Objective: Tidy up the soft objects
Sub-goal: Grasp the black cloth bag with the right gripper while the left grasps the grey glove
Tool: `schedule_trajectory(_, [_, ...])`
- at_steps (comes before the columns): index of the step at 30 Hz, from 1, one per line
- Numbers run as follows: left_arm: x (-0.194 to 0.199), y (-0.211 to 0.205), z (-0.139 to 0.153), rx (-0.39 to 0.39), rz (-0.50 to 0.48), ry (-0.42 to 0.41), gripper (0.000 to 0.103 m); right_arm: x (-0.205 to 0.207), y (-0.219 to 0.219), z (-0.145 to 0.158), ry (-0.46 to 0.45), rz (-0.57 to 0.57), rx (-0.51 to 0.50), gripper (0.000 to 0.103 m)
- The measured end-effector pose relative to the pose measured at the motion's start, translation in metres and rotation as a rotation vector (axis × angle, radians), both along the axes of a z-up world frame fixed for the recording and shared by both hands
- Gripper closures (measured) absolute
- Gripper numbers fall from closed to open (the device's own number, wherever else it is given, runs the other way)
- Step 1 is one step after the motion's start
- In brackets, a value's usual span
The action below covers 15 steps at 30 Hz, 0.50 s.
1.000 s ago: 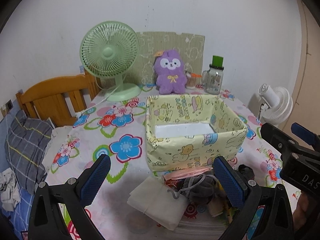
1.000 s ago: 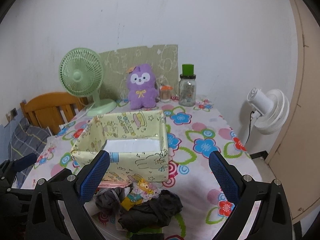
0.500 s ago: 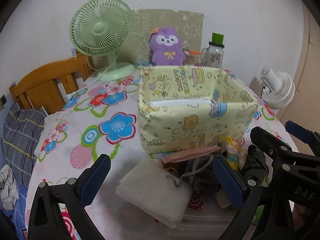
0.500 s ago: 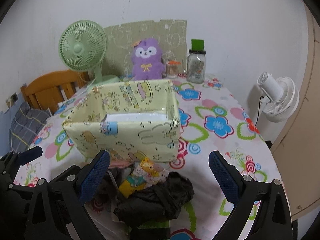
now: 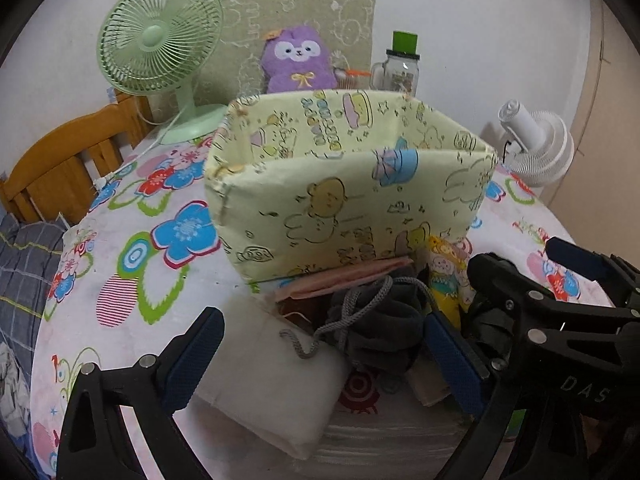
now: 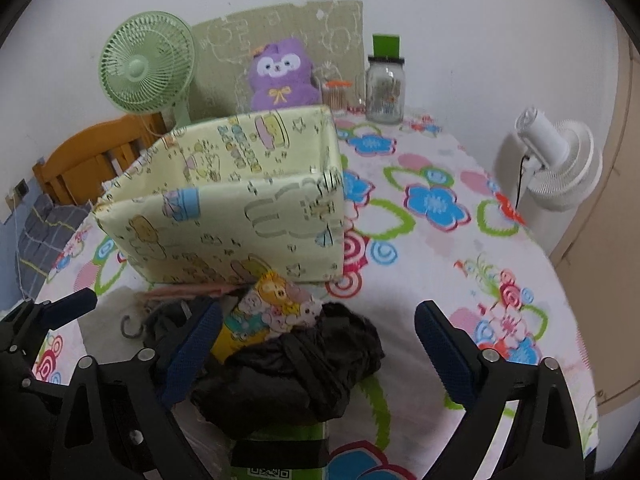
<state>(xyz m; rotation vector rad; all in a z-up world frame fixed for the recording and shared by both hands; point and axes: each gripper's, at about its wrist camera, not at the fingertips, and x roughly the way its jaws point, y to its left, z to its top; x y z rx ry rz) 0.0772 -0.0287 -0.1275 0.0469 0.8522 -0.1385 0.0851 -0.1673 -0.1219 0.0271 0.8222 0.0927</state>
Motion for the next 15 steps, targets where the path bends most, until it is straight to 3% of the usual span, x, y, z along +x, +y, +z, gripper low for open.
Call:
schedule_trajectory(6, [0.006,-0.010,-0.010,0.004,-0.024,0.030,0.011,0.006,-0.001,-0.012,0.047,-0.005,0.021,0.008])
schedule_trajectory(12, [0.012,-0.015,-0.018,0.013,-0.031,0.050,0.017,0.010,0.000,-0.020,0.078,0.002,0.046,0.018])
schedule_trajectory(15, [0.012,-0.017,-0.018,0.012,-0.038,0.050,0.025,0.010,0.000,-0.020,0.077,0.000,0.046,0.025])
